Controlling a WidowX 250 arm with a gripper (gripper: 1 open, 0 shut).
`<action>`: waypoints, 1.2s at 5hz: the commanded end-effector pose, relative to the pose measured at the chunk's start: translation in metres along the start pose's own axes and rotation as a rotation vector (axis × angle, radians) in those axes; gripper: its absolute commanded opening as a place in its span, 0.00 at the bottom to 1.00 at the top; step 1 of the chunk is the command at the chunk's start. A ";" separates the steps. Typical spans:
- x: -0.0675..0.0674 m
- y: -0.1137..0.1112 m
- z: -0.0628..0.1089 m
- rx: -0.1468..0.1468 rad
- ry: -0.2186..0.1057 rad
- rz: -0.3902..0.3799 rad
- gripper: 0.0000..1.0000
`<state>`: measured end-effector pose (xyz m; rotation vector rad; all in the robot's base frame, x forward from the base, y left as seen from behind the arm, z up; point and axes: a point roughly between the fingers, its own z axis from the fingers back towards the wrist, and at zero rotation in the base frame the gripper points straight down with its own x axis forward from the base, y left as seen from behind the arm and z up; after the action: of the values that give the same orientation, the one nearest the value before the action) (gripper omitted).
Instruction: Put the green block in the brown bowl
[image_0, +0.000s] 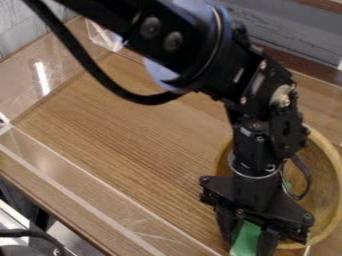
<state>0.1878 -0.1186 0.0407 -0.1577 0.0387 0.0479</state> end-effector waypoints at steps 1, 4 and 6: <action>0.009 -0.001 0.007 -0.016 -0.026 0.010 0.00; 0.010 0.000 0.012 -0.020 -0.016 0.015 0.00; 0.011 0.000 0.014 -0.024 -0.011 0.018 0.00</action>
<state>0.1871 -0.1142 0.0433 -0.1571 0.0766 0.0568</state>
